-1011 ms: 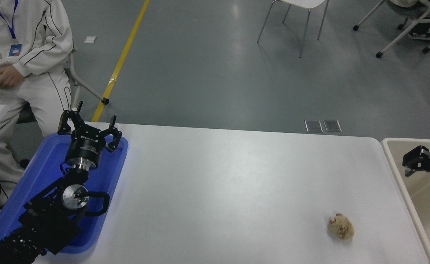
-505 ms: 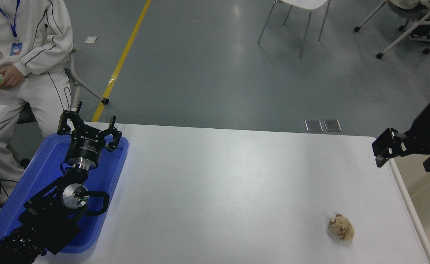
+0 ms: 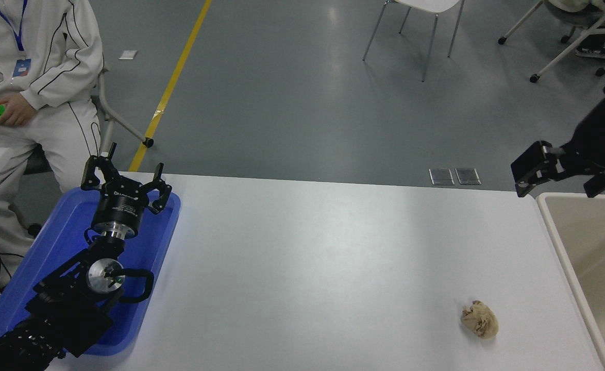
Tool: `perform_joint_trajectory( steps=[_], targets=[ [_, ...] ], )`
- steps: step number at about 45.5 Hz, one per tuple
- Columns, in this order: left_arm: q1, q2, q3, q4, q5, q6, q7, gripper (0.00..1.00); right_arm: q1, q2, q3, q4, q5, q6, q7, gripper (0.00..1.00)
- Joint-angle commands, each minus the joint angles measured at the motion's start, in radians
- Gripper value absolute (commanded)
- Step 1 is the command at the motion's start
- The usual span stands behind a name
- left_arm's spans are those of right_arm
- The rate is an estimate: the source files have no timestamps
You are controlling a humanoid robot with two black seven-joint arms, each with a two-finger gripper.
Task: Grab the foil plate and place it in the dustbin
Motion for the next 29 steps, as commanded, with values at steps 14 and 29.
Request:
perform_joint_trajectory(
  steps=[14,29],
  targets=[
    [0.0,0.0,0.0,0.0,0.0,0.0,0.0,1.0,0.034,0.038,-0.002,-0.002,-0.005,0.001,-0.001,1.0],
    [0.0,0.0,0.0,0.0,0.0,0.0,0.0,1.0,0.034,0.062,-0.021,-0.002,0.003,0.001,-0.001,1.0]
  ],
)
